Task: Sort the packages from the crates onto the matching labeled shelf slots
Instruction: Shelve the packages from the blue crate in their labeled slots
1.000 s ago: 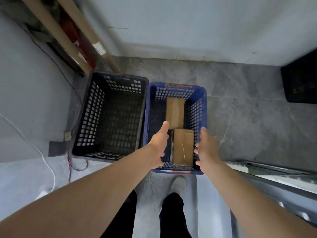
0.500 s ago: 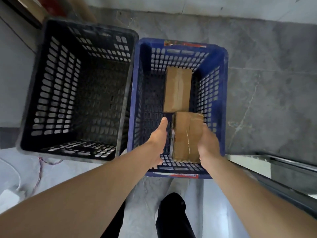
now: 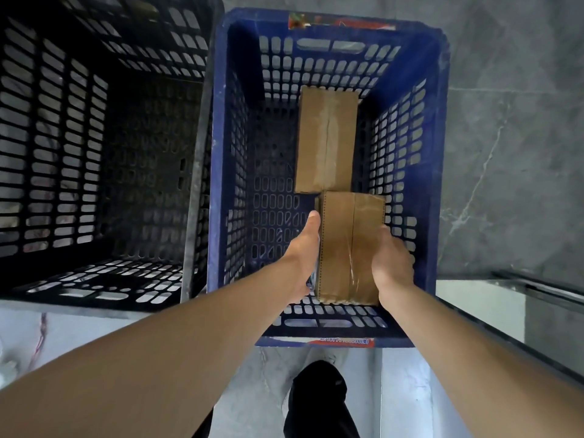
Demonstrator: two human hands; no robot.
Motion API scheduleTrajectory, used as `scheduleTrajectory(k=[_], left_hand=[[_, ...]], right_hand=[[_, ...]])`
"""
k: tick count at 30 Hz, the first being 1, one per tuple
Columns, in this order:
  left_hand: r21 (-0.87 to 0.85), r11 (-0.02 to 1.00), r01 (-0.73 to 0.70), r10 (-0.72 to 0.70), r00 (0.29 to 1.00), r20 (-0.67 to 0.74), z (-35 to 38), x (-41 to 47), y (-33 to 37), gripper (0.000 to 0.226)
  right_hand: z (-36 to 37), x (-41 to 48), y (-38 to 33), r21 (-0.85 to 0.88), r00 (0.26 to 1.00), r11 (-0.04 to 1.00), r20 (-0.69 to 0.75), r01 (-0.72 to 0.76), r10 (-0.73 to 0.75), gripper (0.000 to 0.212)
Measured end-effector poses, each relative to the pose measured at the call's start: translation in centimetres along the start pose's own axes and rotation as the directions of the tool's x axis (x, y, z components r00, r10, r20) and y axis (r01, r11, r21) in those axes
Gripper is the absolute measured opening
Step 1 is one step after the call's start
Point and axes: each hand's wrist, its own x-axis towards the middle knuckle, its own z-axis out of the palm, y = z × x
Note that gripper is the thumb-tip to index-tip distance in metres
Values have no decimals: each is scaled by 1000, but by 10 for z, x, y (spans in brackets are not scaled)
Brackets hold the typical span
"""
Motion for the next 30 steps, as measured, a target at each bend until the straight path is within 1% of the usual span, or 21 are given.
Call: scheduleTrajectory(k=[2, 5, 8, 10, 13, 14, 15, 16, 17, 19, 20, 22, 24, 25, 27, 28, 29, 30], left_hand=[[0, 1000, 12, -12, 1000, 14, 4, 0, 0, 79], [11, 1000, 16, -16, 1000, 8, 4, 9, -1, 80], [33, 999, 19, -18, 1000, -13, 0, 24, -4, 89], [20, 1000, 20, -20, 1000, -16, -2, 27, -4, 100], [-33, 999, 1, -2, 1000, -28, -10, 38, -7, 129], [-29, 999, -15, 14, 999, -48, -14, 47, -10, 139], [-11, 1000, -15, 14, 998, -67, -18, 51, -12, 144], [11, 1000, -7, 8, 997, -79, -22, 48, -10, 142], [24, 1000, 0, 2, 996, -89, -25, 42, -7, 132], [33, 999, 4, -1, 995, -100, -33, 27, -1, 106], [23, 1000, 2, 1, 994, -109, -37, 22, 1, 97], [-4, 1000, 14, -14, 994, -110, -40, 13, 5, 92], [-38, 999, 13, -16, 996, -83, -34, 5, 13, 98], [-47, 999, -11, 7, 997, -80, -30, 5, 16, 108], [-42, 993, -108, 104, 989, -102, -25, 34, 14, 139], [-15, 987, -157, 154, 979, -136, -25, 49, 14, 146], [9, 984, -176, 175, 973, -153, -25, 62, 14, 145], [22, 983, -181, 182, 970, -162, -27, 58, 20, 139]], right_hand=[[2, 5, 0, 44, 1000, 999, 12, -19, 19, 59], [7, 9, 2, 119, 1000, 993, 10, -24, 23, 59], [13, 6, 3, 119, 1000, 993, -5, -17, 18, 62], [15, 3, 2, 93, 1000, 996, -1, -14, 14, 64], [21, -3, -1, 39, 998, 998, 34, 43, -44, 59], [23, -7, -3, 45, 997, 997, 37, 60, -61, 58], [26, -12, -5, 73, 997, 995, 38, 67, -70, 58], [29, -16, -6, 110, 997, 992, 34, 59, -63, 59], [32, -21, -7, 139, 998, 989, 32, 56, -61, 59], [38, -31, -10, 179, 998, 982, 23, 60, -65, 58], [40, -35, -10, 206, 998, 976, 9, 62, -65, 56], [42, -40, -12, 266, 999, 963, -11, 51, -50, 54], [43, -44, -13, 306, 1000, 952, 6, 26, -29, 51], [42, -45, -14, 309, 1000, 951, 21, 15, -22, 50], [41, -45, -17, 304, 999, 953, 42, 7, -21, 50], [42, -43, -17, 305, 999, 952, 47, 4, -19, 52], [42, -40, -17, 303, 999, 953, 51, -4, -12, 52], [42, -37, -17, 301, 999, 954, 50, -7, -8, 52]])
